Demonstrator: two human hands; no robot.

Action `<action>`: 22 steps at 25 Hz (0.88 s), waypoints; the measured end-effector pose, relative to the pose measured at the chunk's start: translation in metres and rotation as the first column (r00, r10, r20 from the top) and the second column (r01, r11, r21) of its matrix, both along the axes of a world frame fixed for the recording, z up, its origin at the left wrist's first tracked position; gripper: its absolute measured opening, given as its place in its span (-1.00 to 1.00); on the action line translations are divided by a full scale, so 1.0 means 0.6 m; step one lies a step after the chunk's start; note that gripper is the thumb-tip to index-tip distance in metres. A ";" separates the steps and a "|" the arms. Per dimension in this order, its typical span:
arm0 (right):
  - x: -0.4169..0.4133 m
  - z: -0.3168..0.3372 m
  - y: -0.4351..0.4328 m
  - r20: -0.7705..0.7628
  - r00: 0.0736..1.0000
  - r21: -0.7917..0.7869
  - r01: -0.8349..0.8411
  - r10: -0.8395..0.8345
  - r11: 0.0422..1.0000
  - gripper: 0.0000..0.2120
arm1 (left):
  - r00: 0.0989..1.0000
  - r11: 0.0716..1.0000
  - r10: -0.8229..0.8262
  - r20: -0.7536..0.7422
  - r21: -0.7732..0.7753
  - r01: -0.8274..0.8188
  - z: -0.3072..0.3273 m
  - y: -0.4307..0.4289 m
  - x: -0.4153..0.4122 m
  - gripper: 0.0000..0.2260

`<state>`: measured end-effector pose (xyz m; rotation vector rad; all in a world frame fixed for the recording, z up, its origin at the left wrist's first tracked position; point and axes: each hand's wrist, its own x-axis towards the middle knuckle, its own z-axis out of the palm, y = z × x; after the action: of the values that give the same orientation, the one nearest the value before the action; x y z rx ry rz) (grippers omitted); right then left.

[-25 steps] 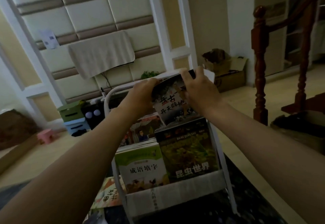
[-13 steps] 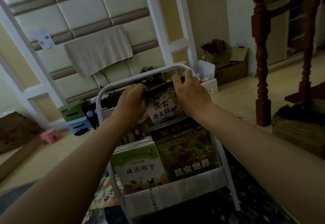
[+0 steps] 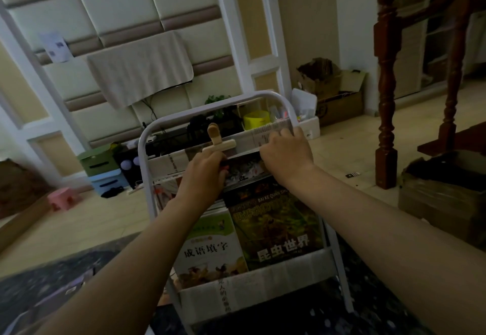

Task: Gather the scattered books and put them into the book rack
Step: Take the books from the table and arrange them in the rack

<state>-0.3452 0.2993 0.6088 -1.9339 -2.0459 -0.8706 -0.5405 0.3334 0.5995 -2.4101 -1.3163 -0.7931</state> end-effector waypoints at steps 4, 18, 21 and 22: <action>-0.009 -0.001 0.002 0.055 0.998 -0.032 0.020 -0.018 0.999 -0.80 | 0.999 0.999 0.039 0.038 -0.027 -0.038 -0.008 0.003 -0.007 -0.82; -0.014 0.008 -0.015 -0.025 0.999 -0.156 0.027 -0.031 0.987 -0.71 | 0.995 0.982 0.016 -0.100 -0.183 -0.034 0.010 -0.029 -0.023 -0.60; -0.037 0.014 -0.036 -0.119 0.993 -0.126 0.009 -0.024 0.992 -0.68 | 0.999 0.985 0.041 -0.029 -0.168 -0.046 0.016 -0.063 -0.069 -0.55; -0.055 0.017 -0.046 -0.140 0.990 -0.104 -0.019 0.005 0.994 -0.68 | 0.999 0.988 0.055 0.003 -0.143 -0.054 0.016 -0.073 -0.091 -0.58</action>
<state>-0.3784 0.2720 0.6193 -1.9726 -2.0571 -0.6172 -0.5951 0.2899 0.6091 -2.4698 -1.4814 -0.7153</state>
